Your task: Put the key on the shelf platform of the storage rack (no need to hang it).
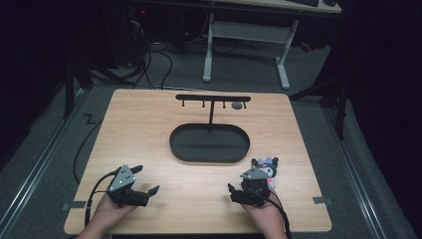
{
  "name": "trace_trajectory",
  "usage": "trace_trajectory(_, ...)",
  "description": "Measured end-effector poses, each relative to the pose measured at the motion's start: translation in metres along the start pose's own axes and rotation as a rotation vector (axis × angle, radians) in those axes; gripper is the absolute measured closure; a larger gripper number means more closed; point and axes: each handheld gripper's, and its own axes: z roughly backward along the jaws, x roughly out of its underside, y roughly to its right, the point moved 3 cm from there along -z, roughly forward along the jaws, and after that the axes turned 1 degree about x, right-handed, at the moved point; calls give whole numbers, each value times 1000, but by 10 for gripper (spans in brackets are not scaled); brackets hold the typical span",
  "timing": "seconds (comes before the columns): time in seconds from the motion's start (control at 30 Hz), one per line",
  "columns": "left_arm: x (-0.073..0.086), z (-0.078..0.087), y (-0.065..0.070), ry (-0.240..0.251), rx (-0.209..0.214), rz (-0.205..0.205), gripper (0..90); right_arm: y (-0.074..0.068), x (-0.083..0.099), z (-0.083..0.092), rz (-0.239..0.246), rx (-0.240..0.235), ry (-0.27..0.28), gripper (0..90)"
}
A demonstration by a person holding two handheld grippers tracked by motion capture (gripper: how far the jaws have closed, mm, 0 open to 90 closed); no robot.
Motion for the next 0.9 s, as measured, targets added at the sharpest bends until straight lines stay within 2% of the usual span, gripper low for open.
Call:
trace_trajectory(0.07, 0, 1, 0, 3, -2, 4, 74, 0, -3, 1, -7, -15, -11, 200)
trace_trajectory(0.2, 0, 2, 0, -1, -4, 5, 73, 3, -7, 2, 14, -14, -34, 204)
trace_trajectory(0.4, 1, 1, 1, -9, 1, -2, 74, 8, -10, 2, 11, -13, -55, 212)
trace_trajectory(0.57, 2, 3, 0, -5, 1, 4, 74, 6, -10, 0, 10, -27, -81, 216)
trace_trajectory(0.9, 2, 1, 1, -12, 5, 0, 74, 1, -16, 1, 55, -47, -131, 233)
